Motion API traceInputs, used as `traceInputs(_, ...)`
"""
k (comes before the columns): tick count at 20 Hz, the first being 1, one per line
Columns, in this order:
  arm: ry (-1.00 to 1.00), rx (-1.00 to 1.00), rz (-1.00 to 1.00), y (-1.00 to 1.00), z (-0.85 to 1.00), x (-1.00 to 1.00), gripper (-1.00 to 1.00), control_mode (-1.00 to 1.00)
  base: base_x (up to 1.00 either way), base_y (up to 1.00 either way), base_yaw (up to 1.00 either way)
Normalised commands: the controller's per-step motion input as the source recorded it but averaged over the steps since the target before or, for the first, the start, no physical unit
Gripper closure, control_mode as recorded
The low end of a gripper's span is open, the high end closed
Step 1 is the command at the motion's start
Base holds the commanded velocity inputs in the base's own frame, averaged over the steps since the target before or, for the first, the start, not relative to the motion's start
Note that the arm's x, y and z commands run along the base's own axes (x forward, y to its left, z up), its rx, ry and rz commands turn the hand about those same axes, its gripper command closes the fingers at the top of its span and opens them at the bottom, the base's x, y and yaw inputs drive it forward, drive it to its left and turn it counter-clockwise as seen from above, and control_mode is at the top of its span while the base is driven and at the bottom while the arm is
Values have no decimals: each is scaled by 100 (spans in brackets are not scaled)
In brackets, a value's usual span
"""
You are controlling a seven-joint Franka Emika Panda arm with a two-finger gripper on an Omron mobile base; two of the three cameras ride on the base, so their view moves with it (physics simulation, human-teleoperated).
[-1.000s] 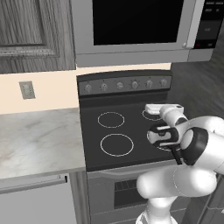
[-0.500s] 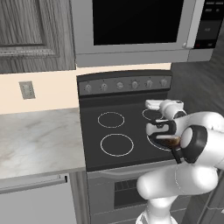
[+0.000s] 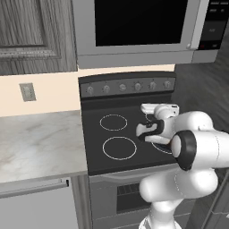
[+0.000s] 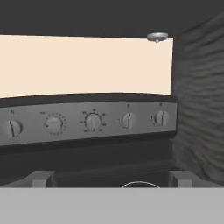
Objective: Put the lemon wedge and potato in the pan. Then turn on the front right burner and set the heat to medium.
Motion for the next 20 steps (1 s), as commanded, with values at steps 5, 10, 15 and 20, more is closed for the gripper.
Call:
traceInputs(5, 0, -3, 0, 47, 19, 0, -100, -100, 0, 0, 0)
traceInputs(10, -7, 0, 6, 44, 31, 0, -100, -100, 0, 0, 0)
traceInputs(15, -7, 0, 7, 19, 11, -1, -100, -100, 0, 0, 0)
traceInputs(20, -3, 0, 8, 17, -7, 0, -100, -100, 0, 0, 0)
